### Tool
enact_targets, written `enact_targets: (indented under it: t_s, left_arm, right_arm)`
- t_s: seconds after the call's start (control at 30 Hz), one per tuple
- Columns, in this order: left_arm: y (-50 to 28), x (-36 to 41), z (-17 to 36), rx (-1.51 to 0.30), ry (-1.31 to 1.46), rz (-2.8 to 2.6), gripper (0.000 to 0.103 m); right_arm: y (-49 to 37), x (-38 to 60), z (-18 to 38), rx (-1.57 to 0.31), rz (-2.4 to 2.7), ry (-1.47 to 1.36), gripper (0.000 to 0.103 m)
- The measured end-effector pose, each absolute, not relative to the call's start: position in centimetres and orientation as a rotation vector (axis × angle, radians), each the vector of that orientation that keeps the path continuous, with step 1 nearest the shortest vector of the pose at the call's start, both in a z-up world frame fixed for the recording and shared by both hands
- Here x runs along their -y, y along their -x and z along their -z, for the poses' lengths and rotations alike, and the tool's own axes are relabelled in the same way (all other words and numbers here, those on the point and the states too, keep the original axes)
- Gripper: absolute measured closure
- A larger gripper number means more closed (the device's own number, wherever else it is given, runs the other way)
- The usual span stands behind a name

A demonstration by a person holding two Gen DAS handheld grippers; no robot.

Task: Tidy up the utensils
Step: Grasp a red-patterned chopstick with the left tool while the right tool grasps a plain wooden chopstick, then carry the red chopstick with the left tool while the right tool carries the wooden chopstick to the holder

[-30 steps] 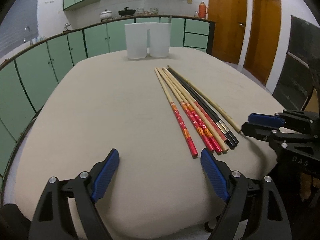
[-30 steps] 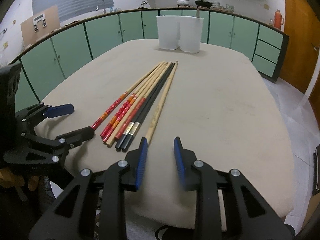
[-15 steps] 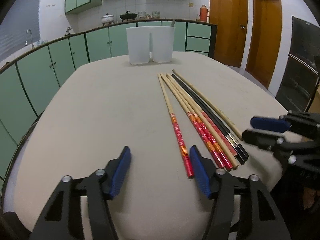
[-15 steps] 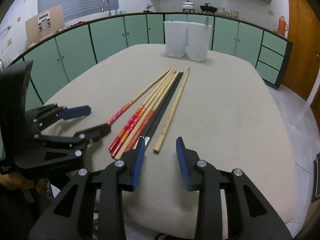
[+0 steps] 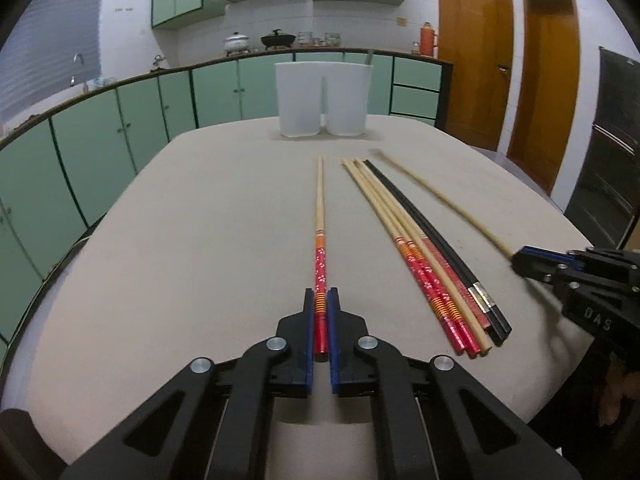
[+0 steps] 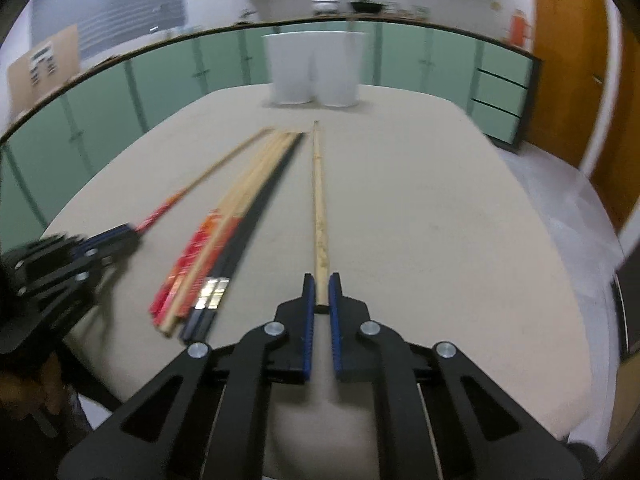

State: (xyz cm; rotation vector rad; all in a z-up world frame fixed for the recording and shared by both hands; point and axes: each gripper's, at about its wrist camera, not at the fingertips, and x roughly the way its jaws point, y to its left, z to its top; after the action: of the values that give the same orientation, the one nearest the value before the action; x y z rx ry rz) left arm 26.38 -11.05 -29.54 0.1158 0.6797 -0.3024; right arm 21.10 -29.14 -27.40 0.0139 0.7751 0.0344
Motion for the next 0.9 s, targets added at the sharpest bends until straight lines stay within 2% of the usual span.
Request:
enact_targets:
  t_s: [0.1, 0.17, 0.2, 0.23, 0.3, 0.37, 0.4, 0.43, 0.5, 0.6, 0.9]
  left_arm:
    - [-26.5, 10.6, 29.6, -0.694, -0.104, 0.29, 0.097]
    - [-26.5, 10.6, 29.6, -0.698, -0.112, 0.281, 0.083]
    - [-26.4, 10.6, 29.5, -0.695, -0.112, 0.277, 0.066]
    - [-26.4, 10.5, 29.6, -0.697, -0.108, 0.278, 0.058]
    - [-26.5, 10.3, 29.6, -0.707, -0.102, 0.285, 0.058]
    - [-26.6, 10.2, 29.6, -0.712, -0.1, 0.292, 0.058]
    - [-26.6, 10.2, 29.6, -0.713, -0.098, 0.299, 0.065]
    - [-26.6, 10.3, 29.6, -0.714, -0.097, 0.313, 0.08]
    - [-26.7, 10.5, 29.5, -0.724, -0.092, 0.346, 0.096]
    - [-27.0, 10.1, 28.8, -0.753, -0.036, 0.363, 0.097]
    - [-26.3, 8.8, 21.9, -0.704, 0.007, 0.389, 0.097]
  right_arm:
    - [-20.6, 29.2, 27.4, -0.78, -0.061, -0.027, 0.096]
    - [-20.2, 28.9, 27.4, -0.77, -0.078, -0.022, 0.093]
    - [-20.2, 28.9, 27.4, -0.772, -0.084, -0.022, 0.093]
    - [-20.1, 28.9, 27.5, -0.772, -0.086, -0.024, 0.092]
    - [-20.2, 28.9, 27.5, -0.774, -0.087, -0.028, 0.092]
    - [-20.4, 29.0, 27.5, -0.775, -0.087, -0.033, 0.092]
    - [-20.4, 28.9, 27.5, -0.775, -0.087, -0.032, 0.092]
    - [-20.4, 28.9, 27.5, -0.777, -0.088, -0.033, 0.095]
    - [-20.4, 29.0, 27.2, -0.783, -0.09, -0.042, 0.096]
    - [-19.9, 29.2, 25.8, -0.758, -0.096, -0.054, 0.096]
    - [-17.5, 29.5, 17.5, -0.612, -0.104, -0.063, 0.097]
